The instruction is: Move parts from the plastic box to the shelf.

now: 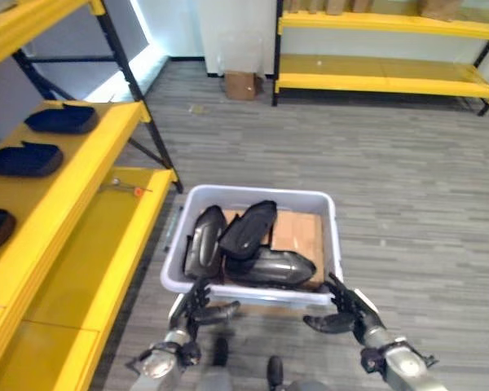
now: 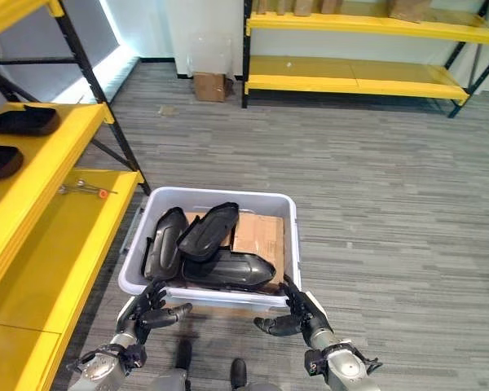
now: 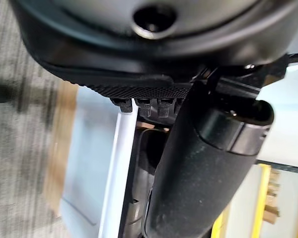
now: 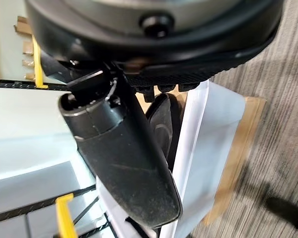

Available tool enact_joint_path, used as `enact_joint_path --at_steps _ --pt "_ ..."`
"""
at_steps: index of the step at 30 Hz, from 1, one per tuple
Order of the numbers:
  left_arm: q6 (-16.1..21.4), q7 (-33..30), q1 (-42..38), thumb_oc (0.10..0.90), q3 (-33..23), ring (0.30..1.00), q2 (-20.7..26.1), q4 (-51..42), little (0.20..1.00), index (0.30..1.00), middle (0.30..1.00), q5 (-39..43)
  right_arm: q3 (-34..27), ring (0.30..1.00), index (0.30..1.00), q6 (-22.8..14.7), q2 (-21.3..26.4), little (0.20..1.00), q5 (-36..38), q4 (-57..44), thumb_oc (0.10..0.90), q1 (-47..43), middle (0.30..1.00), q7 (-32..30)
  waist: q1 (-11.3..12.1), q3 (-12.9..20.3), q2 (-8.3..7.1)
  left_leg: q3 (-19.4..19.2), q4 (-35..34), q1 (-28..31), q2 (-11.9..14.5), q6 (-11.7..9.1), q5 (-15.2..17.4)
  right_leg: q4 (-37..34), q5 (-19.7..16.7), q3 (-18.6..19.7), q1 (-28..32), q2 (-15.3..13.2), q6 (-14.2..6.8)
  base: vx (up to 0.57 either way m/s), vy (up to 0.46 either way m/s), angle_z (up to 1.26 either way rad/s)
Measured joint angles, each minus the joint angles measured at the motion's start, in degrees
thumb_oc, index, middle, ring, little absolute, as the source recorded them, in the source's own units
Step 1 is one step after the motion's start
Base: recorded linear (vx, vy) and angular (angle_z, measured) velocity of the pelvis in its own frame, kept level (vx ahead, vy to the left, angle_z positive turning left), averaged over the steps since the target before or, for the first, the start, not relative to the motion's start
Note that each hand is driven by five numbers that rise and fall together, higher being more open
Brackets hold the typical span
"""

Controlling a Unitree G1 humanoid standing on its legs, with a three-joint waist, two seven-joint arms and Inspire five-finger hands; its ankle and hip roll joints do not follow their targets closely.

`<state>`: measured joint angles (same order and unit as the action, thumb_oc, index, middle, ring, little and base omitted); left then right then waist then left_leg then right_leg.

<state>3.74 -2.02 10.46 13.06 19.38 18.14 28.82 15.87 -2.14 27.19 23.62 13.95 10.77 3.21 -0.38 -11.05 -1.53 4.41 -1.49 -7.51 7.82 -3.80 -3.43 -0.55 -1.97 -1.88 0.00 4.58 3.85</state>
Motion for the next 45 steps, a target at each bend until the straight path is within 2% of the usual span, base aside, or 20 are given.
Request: enact_joint_path --at_steps 1,3,6,10,12,19,24,32,34,37,45 --pt "-0.01 0.23 0.00 0.900 0.20 1.000 0.01 -0.35 1.000 1.000 1.000 -0.10 -1.25 1.000 1.000 0.00 0.22 1.000 -0.01 -0.09 0.900 1.09 1.000 -0.01 -1.23 0.06 0.63 -2.06 0.11 2.09 -0.61 0.47 -0.35 -0.55 0.19 0.07 1.04 -0.28 -0.27 0.16 0.205 -0.27" --pt "0.12 0.15 -1.26 0.900 -0.11 1.000 0.12 -0.55 1.000 1.000 1.000 -0.27 -2.44 1.000 1.000 0.03 0.16 1.000 -0.10 -0.18 0.900 2.48 1.000 0.14 -0.95 0.04 0.74 -3.59 -2.17 4.65 -2.12 0.58 -3.10 -0.45 0.91 1.14 1.48 -1.61 -1.73 0.15 0.231 -0.15" --pt "0.17 0.15 -1.09 0.900 -0.57 1.000 0.84 -0.80 1.000 1.000 1.000 -0.31 -2.52 1.000 1.000 0.03 -0.10 1.000 -0.14 -0.24 0.900 2.77 1.000 0.44 -1.01 0.09 0.66 -6.01 -2.89 6.07 -5.25 2.78 -2.32 0.33 2.00 2.64 1.50 -4.89 -4.05 0.10 0.190 -0.22" --pt "0.32 0.11 -1.12 0.900 -1.68 1.000 2.99 -0.88 1.000 1.000 1.000 -0.36 -2.42 1.000 1.000 0.04 -1.65 1.000 -0.52 -0.24 0.900 2.81 1.000 1.12 -0.89 0.10 0.50 -7.37 -2.83 6.32 -8.34 5.07 -1.48 -0.28 2.12 2.98 1.71 -8.19 -6.03 0.06 0.114 -0.10" --pt "0.37 0.09 -0.78 0.900 -2.09 1.000 3.53 -0.92 1.000 1.000 1.000 -0.36 -2.42 1.000 1.000 0.04 -2.24 1.000 -0.54 -0.25 0.900 2.69 1.000 1.45 -0.81 0.09 0.42 -7.73 -2.93 6.33 -9.03 5.68 -1.14 -0.62 1.99 3.10 1.72 -8.94 -6.29 0.05 0.110 -0.05" --pt "0.37 0.19 -0.07 0.900 -1.90 1.000 4.44 -1.97 1.000 1.000 1.000 -0.51 -1.99 1.000 1.000 0.03 -2.39 1.000 -0.97 -0.29 0.900 1.14 1.000 1.52 -0.66 0.04 -0.70 -9.19 -2.99 6.70 -9.96 6.45 -0.62 -2.57 1.33 4.04 2.47 -9.89 -7.90 0.03 0.081 -0.09" --pt "0.37 0.33 -0.31 0.900 -1.38 1.000 4.19 -3.12 1.000 1.000 1.000 -0.52 -1.14 1.000 1.000 0.10 -1.76 1.000 -1.07 -1.27 0.900 0.11 1.000 1.39 -0.89 0.07 -1.06 -10.00 -3.03 6.78 -9.64 6.21 -0.14 -3.04 0.81 4.54 2.48 -9.71 -8.08 0.03 0.037 -0.10" --pt "0.36 0.33 0.69 0.900 -1.34 1.000 4.09 -3.15 1.000 1.000 1.000 -0.51 0.07 1.000 1.000 -0.32 -1.06 1.000 -1.08 -9.12 0.900 -3.43 1.000 1.29 -0.62 0.21 -2.12 -9.75 -3.01 6.49 -9.65 6.48 -0.50 -4.31 0.21 4.26 2.90 -9.76 -8.05 0.00 -0.010 0.02" --pt "0.34 0.36 0.67 0.900 -1.02 1.000 4.09 -3.18 1.000 1.000 1.000 -0.49 1.06 1.000 1.000 -0.49 -0.54 1.000 -1.08 -9.14 0.900 -6.70 1.000 0.91 0.64 0.28 -2.35 -9.60 -3.01 6.50 -9.64 6.47 -0.50 -4.34 0.22 4.09 3.02 -9.75 -8.05 0.01 -0.028 0.04" --pt "0.34 0.46 0.81 0.900 -0.99 1.000 4.09 -3.34 1.000 1.000 1.000 -0.45 1.77 1.000 1.000 -0.50 -0.46 1.000 -1.45 -9.14 0.900 -9.83 1.000 0.07 0.86 0.28 -2.36 -8.73 -3.02 6.36 -9.74 6.48 -0.73 -4.34 0.22 3.15 3.27 -9.78 -8.05 -0.02 -0.011 0.15" --pt "0.29 1.31 1.04 0.900 -0.33 1.000 4.23 -4.91 1.000 1.000 1.000 -0.21 2.73 1.000 1.000 -0.99 -0.60 1.000 -9.62 -9.04 0.900 -16.72 1.000 -4.93 3.95 0.23 -2.48 -6.56 -2.88 4.39 -10.00 6.44 -1.70 -4.35 0.17 1.11 2.41 -9.78 -7.98 -0.05 -0.007 0.16"
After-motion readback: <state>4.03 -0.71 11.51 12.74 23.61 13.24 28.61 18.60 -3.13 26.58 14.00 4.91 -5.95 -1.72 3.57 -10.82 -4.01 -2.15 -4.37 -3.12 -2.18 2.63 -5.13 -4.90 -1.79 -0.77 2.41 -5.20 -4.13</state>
